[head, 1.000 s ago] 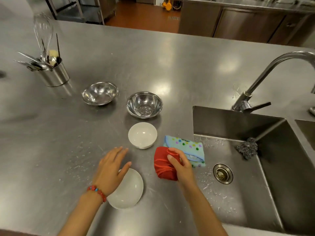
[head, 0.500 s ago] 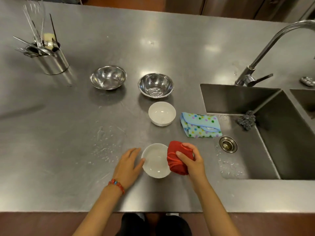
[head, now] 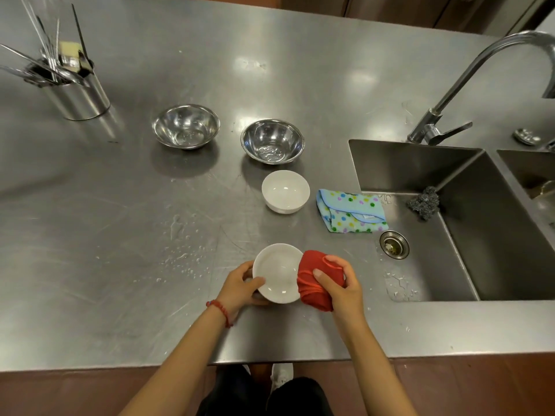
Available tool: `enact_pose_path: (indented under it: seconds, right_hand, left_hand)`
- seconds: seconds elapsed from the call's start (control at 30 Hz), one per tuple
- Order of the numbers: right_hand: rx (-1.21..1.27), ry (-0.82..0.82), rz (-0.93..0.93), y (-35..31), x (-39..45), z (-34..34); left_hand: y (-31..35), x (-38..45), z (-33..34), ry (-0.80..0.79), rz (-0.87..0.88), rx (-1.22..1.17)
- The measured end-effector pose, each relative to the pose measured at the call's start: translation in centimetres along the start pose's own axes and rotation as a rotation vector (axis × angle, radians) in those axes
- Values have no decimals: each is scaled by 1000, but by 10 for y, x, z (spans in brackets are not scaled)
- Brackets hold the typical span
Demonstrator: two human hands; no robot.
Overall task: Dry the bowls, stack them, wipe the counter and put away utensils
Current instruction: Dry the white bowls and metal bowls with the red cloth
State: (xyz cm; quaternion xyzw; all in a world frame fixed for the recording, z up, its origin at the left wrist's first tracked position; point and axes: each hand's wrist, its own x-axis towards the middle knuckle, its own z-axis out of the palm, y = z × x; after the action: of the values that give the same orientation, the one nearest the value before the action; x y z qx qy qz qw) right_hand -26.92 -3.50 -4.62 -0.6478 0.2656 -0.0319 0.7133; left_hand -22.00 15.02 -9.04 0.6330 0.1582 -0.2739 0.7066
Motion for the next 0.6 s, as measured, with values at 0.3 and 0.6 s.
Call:
enact_pose_path:
  seconds: [0.3,0.6]
  right_hand:
    - [-16,-60,-66,-21,7,-1]
    - [-113,-182,-215,-42,15,4]
  left_hand:
    - [1,4,1,-29,-52,-221]
    - [10,-6,18,-80,8,-299]
